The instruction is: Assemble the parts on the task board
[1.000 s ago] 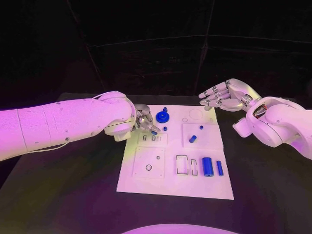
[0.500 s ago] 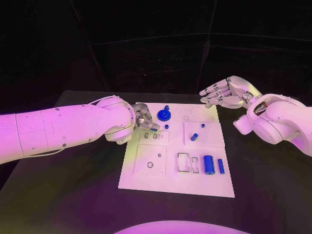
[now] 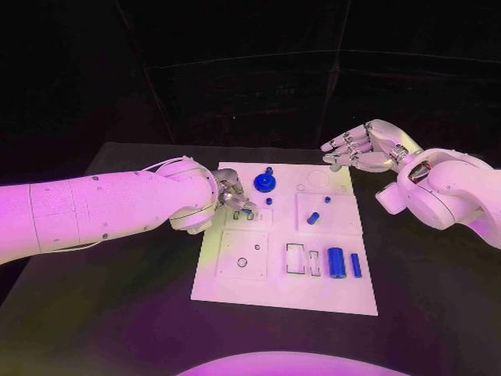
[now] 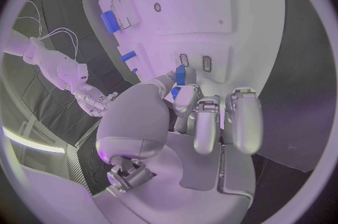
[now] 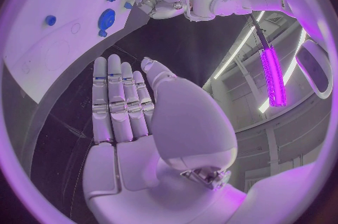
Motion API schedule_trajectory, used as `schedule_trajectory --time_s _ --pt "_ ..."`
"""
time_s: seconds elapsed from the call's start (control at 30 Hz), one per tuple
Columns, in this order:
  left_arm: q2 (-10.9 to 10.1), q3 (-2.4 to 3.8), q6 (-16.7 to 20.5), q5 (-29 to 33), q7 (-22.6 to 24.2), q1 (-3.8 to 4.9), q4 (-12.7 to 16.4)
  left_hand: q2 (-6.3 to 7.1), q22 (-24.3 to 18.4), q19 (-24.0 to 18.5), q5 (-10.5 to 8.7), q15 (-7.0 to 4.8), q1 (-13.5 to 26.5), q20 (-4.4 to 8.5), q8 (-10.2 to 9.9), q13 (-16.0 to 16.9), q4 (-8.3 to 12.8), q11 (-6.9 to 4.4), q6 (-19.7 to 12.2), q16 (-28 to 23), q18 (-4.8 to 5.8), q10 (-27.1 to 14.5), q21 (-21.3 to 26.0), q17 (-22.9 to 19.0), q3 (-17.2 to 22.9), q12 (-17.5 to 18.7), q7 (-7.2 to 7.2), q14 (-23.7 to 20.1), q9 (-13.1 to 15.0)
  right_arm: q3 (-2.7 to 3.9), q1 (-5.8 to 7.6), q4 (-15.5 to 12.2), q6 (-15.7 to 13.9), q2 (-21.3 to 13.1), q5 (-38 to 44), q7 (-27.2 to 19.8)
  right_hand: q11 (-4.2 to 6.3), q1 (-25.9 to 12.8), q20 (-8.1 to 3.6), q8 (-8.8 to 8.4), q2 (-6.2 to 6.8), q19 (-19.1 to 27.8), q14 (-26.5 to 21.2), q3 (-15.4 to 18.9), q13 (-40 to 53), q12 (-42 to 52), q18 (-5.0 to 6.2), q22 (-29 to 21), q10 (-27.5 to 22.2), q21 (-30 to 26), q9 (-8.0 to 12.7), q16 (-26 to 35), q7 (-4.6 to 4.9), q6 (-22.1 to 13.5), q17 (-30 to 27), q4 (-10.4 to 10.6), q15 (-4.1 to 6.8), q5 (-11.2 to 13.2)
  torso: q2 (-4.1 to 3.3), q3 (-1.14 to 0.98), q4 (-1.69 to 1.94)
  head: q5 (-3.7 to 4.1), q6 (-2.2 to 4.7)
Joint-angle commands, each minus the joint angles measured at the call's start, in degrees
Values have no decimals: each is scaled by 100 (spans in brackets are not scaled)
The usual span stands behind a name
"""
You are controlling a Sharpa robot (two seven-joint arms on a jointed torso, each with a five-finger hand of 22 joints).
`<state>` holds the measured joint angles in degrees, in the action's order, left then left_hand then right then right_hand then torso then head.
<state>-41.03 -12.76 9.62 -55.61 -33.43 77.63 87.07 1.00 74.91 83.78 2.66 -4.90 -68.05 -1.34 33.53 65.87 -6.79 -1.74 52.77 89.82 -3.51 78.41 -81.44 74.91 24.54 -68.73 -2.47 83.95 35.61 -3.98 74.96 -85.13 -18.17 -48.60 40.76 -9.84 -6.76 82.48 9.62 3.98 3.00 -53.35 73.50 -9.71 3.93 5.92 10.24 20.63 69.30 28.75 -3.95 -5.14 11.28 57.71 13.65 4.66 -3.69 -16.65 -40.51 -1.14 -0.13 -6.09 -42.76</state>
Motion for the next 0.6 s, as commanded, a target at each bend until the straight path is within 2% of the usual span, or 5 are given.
schedule_trajectory --time_s 0.03,0.6 --pt "20 -14 -119 -62 -47 -5 -15 -36 102 -7 18 -19 10 13 27 -5 713 -19 40 18 34 36 31 1509 736 22 28 605 5 4 12 2 50 11 10 -33 -29 -43 42 8 1 6 5 -33 -5 -28 -2 -9 -18 -26 1 38 -1 -40 -6 16 -30 16 -3 -1 -9 -3 -20" --pt "44 -38 -216 -59 -47 -28 -65 -28 97 -9 18 -19 26 13 31 -10 719 -19 38 18 33 34 36 1509 769 27 28 605 12 4 12 -1 61 39 11 -27 -29 -53 44 9 -2 8 3 -42 -5 -28 -1 -12 -20 -33 0 46 -1 -40 -8 22 -32 18 4 -6 -6 16 -38"
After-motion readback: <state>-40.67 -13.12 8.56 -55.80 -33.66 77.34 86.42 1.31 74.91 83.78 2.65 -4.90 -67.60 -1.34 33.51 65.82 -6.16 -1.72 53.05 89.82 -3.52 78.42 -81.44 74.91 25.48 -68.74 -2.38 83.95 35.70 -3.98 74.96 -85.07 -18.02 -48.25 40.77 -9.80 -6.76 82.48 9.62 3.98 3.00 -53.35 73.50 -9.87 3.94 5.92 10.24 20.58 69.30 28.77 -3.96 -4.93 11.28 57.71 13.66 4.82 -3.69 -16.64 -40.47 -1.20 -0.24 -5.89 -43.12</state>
